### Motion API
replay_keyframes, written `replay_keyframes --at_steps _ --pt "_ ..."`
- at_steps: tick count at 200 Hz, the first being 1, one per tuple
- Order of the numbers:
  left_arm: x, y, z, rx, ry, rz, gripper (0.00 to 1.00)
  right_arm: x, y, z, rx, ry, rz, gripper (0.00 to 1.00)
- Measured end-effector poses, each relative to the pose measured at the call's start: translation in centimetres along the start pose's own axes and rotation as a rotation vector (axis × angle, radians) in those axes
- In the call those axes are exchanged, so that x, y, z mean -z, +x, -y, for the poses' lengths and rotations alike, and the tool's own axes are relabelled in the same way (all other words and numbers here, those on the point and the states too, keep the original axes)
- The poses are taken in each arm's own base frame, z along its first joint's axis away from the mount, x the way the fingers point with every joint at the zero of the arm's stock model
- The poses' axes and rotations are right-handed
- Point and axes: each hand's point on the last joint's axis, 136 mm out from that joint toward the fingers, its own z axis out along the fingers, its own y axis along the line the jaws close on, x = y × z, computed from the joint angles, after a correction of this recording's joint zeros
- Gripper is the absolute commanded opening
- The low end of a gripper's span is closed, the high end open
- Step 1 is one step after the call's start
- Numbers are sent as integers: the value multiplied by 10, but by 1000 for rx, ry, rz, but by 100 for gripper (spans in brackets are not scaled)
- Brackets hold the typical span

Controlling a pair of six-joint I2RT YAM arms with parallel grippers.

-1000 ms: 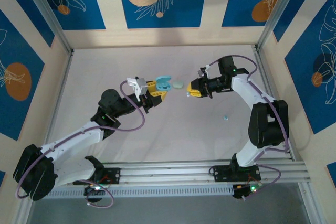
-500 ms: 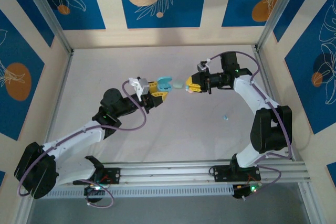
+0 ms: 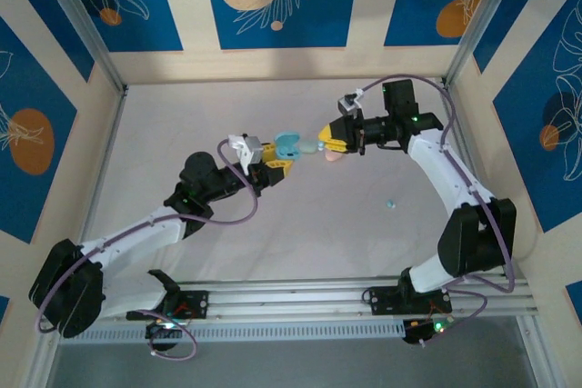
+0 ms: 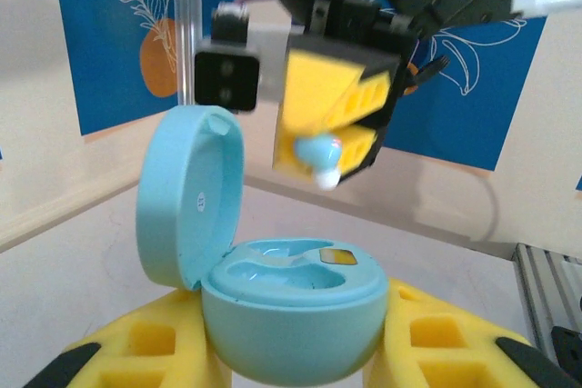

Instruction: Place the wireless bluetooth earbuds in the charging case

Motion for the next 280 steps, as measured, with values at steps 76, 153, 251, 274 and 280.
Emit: replay_keyframes --at_steps 76,153,251,274,280 --pt "-6 -2 -2 -33 8 34 28 -32 27 -66 257 64 -20 21" --pt "-6 -10 1 -50 24 65 28 -63 26 -43 270 207 -16 21" --pt "-6 -12 2 -54 26 72 28 -70 14 -40 266 238 33 21" --pt "-6 -11 1 -53 25 72 28 -74 14 -37 256 240 25 21" --pt "-6 -12 1 -53 23 72 28 -74 15 -37 258 239 23 21"
